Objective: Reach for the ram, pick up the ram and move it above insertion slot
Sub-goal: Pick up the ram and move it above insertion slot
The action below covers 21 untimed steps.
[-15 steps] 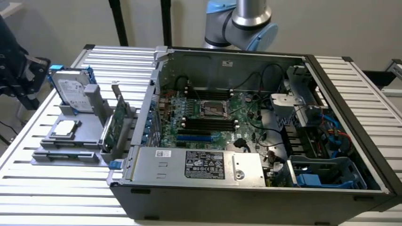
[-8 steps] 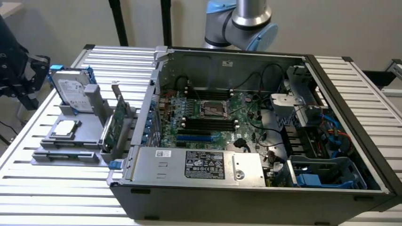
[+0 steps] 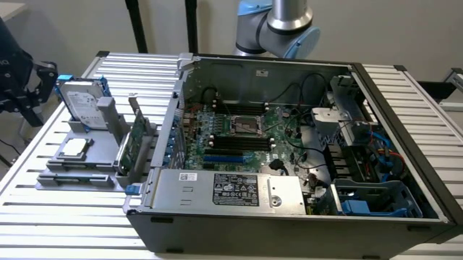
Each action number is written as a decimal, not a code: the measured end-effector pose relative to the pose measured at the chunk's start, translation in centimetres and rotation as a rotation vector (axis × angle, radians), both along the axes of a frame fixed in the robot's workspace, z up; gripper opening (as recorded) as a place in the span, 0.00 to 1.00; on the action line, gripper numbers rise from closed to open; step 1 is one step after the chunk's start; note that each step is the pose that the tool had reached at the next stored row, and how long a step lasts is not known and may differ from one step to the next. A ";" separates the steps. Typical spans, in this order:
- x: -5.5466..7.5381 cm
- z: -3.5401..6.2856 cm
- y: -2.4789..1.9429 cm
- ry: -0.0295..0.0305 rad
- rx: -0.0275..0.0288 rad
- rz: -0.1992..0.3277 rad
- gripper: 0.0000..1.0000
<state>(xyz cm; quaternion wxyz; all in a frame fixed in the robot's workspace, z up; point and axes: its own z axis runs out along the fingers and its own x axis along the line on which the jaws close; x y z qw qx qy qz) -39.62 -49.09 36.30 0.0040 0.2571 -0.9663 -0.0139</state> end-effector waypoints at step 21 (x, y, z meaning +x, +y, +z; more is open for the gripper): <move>0.0 0.00 0.00 0.0001 0.0000 0.383 0.11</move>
